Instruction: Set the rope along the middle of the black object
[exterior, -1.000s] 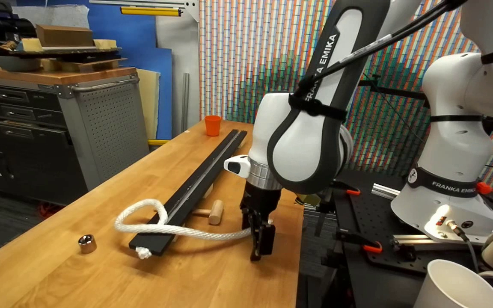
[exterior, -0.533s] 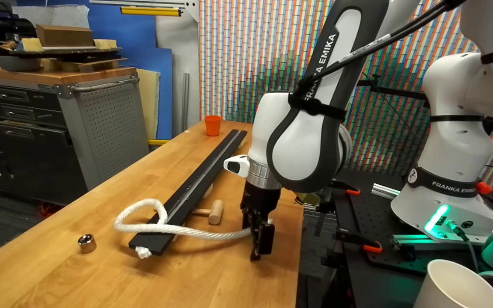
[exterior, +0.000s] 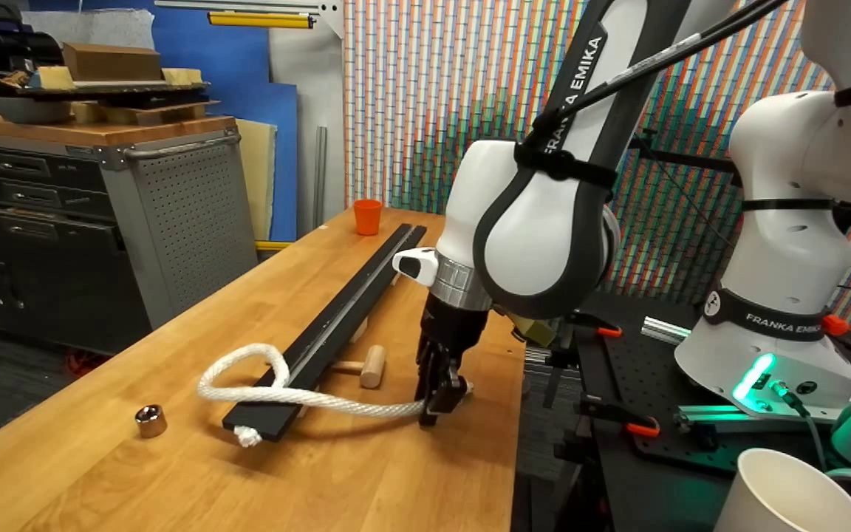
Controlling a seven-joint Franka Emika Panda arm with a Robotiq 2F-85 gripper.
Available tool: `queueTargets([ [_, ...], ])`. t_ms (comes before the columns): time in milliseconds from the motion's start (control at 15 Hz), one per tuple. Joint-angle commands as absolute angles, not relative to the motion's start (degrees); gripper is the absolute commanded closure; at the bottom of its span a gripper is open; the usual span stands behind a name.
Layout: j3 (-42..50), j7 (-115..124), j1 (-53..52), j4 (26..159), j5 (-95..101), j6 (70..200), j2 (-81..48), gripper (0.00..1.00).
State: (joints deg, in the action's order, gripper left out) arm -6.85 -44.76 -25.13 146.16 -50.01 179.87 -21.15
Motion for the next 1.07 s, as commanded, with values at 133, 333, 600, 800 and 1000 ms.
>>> queueTargets([
  [133,-7.09,-43.88,-26.66,151.32,-51.57,192.7,-18.49,1.0],
  [333,-6.15,-41.68,-25.87,154.13,-40.55,202.45,-18.76,0.97],
  [600,-0.75,-41.46,-26.85,155.08,-29.17,209.02,-19.3,0.97],
  [800,3.58,-42.69,-26.13,153.48,-23.17,213.07,-20.98,0.97],
  [1000,8.15,-45.81,-25.36,151.04,-20.83,219.83,-24.88,0.96],
])
